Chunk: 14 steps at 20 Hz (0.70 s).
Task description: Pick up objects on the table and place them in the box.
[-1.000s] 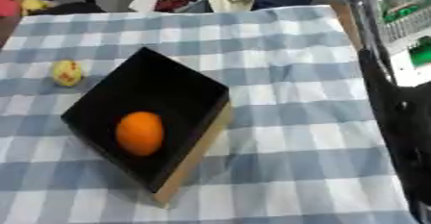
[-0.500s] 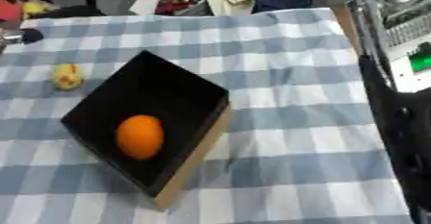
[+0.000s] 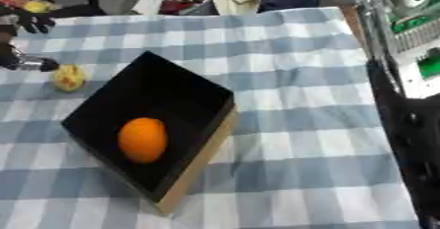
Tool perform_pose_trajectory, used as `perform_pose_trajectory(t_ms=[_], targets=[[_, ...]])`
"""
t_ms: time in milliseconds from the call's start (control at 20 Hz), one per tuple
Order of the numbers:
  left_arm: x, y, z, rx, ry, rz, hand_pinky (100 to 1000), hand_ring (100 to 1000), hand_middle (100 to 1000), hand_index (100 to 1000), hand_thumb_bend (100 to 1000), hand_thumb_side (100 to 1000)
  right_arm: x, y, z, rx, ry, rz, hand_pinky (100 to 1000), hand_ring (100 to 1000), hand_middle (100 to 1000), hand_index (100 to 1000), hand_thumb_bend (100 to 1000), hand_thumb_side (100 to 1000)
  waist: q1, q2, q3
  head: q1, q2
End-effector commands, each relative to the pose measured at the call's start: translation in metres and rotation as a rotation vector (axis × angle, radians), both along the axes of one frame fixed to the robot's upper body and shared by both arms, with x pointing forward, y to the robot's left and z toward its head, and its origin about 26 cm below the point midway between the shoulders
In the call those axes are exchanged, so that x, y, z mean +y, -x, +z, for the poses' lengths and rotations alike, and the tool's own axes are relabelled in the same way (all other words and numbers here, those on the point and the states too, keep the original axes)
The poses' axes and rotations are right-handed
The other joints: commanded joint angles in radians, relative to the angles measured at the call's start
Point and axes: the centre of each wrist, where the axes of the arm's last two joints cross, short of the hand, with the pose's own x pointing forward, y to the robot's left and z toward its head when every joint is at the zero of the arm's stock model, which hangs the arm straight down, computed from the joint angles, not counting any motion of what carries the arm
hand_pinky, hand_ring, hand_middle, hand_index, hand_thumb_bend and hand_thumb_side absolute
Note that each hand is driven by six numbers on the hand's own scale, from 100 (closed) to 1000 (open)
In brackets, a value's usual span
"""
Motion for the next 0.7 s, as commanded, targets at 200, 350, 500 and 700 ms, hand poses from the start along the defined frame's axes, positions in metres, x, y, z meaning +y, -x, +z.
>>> perform_pose_trajectory(t_ms=[200,350,500,700], targets=[[-0.001,0.002,0.011,0.032,-0.015,0.032,799,884,843,992,454,699,-0.002,0.005,0.007,-0.025,-0.011,-0.007,928,861,812,924,100,840,0.003,-0.017,0.000,0.008,-0.013],[-0.002,0.001,0.008,0.033,-0.020,0.057,794,877,831,978,451,697,-0.003,0.006,0.006,-0.023,-0.014,-0.008,928,861,812,924,100,840,0.004,-0.015,-0.002,0.009,-0.018],[-0.003,-0.001,0.003,0.028,-0.033,0.087,793,874,825,962,452,680,-0.003,0.006,0.007,-0.024,-0.015,-0.009,929,861,812,925,100,843,0.003,-0.012,-0.006,0.012,-0.022],[-0.002,-0.003,-0.002,0.004,-0.075,0.129,802,879,826,961,452,659,-0.003,0.006,0.008,-0.026,-0.016,-0.008,929,861,812,923,100,844,0.003,-0.007,-0.010,0.016,-0.027]])
